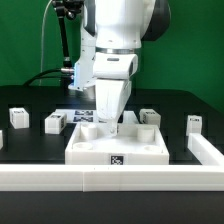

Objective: Assemble one leg

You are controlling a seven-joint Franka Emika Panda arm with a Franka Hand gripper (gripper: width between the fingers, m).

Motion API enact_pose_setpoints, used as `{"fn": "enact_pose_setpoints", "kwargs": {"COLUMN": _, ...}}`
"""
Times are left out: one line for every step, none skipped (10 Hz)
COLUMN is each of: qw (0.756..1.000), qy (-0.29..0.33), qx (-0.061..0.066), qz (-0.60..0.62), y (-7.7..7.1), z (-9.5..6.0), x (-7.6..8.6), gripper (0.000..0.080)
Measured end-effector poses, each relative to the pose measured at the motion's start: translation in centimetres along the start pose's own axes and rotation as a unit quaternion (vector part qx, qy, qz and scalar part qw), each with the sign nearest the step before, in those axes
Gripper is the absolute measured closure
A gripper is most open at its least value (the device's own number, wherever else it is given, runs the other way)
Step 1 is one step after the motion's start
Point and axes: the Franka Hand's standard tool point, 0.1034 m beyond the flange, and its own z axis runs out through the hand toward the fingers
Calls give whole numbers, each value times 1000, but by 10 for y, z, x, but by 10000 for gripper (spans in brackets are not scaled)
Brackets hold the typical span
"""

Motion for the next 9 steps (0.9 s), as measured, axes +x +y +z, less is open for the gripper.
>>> {"fn": "enact_pose_setpoints", "kwargs": {"qw": 1000, "qy": 0, "qx": 0, "qz": 0, "y": 0, "z": 0, "x": 0, "gripper": 393}}
{"fn": "enact_pose_setpoints", "kwargs": {"qw": 1000, "qy": 0, "qx": 0, "qz": 0, "y": 0, "z": 0, "x": 0, "gripper": 393}}
{"fn": "enact_pose_setpoints", "kwargs": {"qw": 1000, "qy": 0, "qx": 0, "qz": 0, "y": 0, "z": 0, "x": 0, "gripper": 576}}
{"fn": "enact_pose_setpoints", "kwargs": {"qw": 1000, "qy": 0, "qx": 0, "qz": 0, "y": 0, "z": 0, "x": 0, "gripper": 707}}
{"fn": "enact_pose_setpoints", "kwargs": {"qw": 1000, "qy": 0, "qx": -1, "qz": 0, "y": 1, "z": 0, "x": 0, "gripper": 707}}
{"fn": "enact_pose_setpoints", "kwargs": {"qw": 1000, "qy": 0, "qx": -2, "qz": 0, "y": 1, "z": 0, "x": 0, "gripper": 741}}
{"fn": "enact_pose_setpoints", "kwargs": {"qw": 1000, "qy": 0, "qx": -2, "qz": 0, "y": 1, "z": 0, "x": 0, "gripper": 741}}
{"fn": "enact_pose_setpoints", "kwargs": {"qw": 1000, "qy": 0, "qx": -2, "qz": 0, "y": 1, "z": 0, "x": 0, "gripper": 741}}
{"fn": "enact_pose_setpoints", "kwargs": {"qw": 1000, "qy": 0, "qx": -2, "qz": 0, "y": 1, "z": 0, "x": 0, "gripper": 741}}
